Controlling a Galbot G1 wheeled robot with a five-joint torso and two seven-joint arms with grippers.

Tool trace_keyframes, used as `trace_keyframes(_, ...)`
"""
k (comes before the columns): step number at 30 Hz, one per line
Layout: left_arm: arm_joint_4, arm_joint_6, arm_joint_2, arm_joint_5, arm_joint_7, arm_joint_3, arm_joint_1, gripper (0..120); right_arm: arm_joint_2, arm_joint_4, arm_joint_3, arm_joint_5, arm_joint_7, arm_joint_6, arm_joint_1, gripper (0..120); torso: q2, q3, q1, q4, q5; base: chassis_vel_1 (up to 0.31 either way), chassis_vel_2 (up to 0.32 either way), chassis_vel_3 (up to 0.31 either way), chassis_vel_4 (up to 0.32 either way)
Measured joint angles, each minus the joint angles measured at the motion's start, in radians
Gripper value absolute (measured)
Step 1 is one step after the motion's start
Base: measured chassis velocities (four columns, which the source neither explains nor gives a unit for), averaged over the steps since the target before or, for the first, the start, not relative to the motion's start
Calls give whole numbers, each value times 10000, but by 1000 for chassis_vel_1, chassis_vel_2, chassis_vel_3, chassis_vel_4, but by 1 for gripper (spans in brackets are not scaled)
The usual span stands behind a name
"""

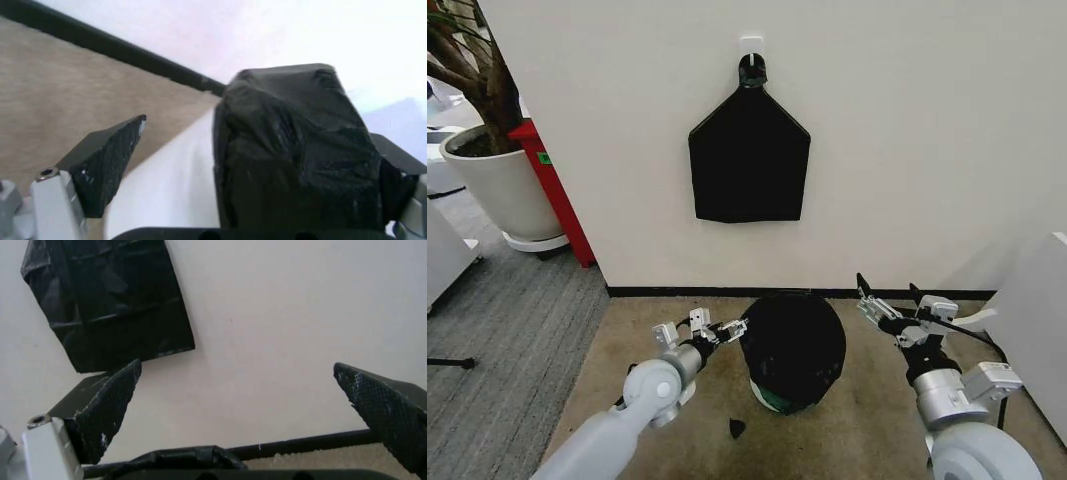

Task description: Place the garbage bag over the trash bin.

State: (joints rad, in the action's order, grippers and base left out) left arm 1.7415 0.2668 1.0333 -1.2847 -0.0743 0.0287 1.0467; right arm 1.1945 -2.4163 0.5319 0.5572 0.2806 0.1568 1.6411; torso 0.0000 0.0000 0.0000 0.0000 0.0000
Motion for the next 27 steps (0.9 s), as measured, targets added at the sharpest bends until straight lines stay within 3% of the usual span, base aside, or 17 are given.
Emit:
trace_keyframes(7,-1044,367,44,-105,2368,302,-151,100,15,-93,-55,-168,-30,-24,292,100,0,0,0,-1,0,0,0,0,0)
trace_keyframes(16,-1518,706,-76,-423,4241,622,-99,100,7,-101,-171,-280,-80,-29,428,100,0,0,0,0,-1,0,0,0,0)
trace_keyframes(22,-1808,728,-100,-532,5032,785,-130,100,-43,-92,-162,-283,-91,-28,485,100,0,0,0,0,-1,0,0,0,0)
trace_keyframes(27,-1704,653,-86,-672,5013,865,-150,100,-79,-82,-124,-273,-93,-27,503,100,0,0,0,0,0,0,0,0,0)
